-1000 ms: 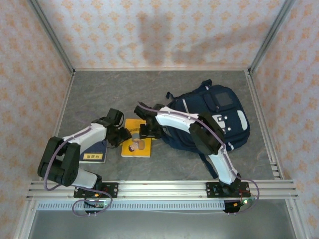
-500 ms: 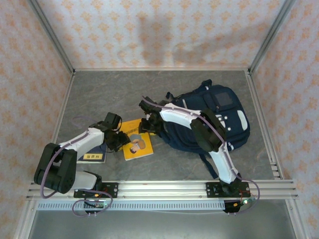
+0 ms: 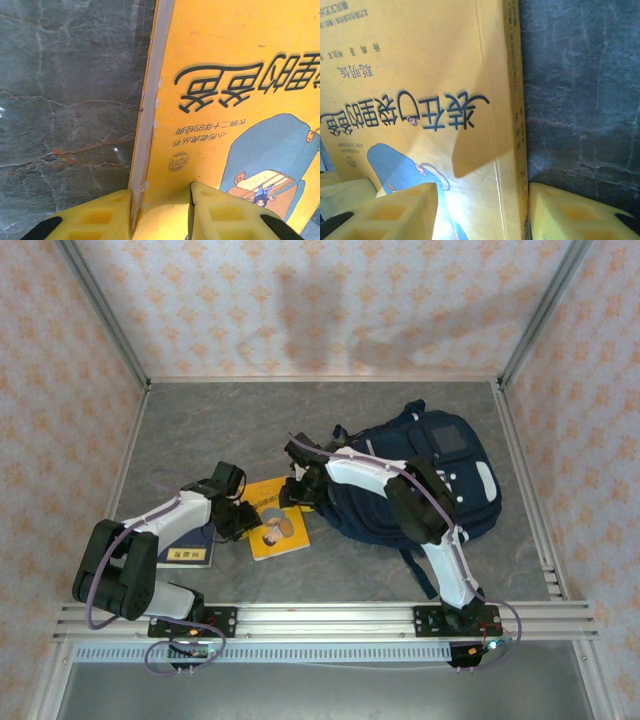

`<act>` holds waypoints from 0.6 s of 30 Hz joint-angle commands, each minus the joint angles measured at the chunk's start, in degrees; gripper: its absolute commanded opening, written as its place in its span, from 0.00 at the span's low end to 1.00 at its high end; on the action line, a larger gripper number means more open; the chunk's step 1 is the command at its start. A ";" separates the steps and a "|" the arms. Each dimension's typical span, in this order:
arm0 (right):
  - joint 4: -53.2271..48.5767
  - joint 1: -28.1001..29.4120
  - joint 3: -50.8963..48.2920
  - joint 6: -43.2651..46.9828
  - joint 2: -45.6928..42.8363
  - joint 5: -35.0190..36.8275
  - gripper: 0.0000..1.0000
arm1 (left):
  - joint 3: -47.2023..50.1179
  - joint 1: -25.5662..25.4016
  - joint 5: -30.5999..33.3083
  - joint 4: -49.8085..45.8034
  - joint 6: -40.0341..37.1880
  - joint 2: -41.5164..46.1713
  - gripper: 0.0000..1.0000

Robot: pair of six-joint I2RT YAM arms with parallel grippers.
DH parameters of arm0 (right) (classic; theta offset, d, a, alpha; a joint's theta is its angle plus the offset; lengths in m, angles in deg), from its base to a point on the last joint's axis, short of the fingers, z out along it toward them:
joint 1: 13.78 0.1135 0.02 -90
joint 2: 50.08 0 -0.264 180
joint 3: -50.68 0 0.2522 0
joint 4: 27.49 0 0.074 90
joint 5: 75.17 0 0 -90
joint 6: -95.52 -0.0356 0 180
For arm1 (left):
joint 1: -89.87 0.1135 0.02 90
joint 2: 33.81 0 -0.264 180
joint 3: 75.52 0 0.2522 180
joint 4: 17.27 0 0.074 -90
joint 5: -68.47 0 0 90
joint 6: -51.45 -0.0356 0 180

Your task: Pack the student bag

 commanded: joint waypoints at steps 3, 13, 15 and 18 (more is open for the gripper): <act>7.98 1.61 -4.58 -0.44 -3.82 -12.68 0.47 | 0.72 0.14 2.16 -0.76 -2.09 -3.23 0.27; 20.32 0.32 -11.07 -5.76 -8.42 -24.36 0.41 | -0.26 0.18 1.90 -3.32 -4.04 -1.71 0.26; 21.41 0.22 -11.47 -6.02 -8.60 -26.08 0.40 | -0.38 0.13 2.06 -3.97 -4.33 -1.16 0.26; 23.53 -0.03 -12.19 -6.96 -9.05 -27.76 0.39 | -0.48 0.12 2.29 -4.96 -4.91 -0.34 0.26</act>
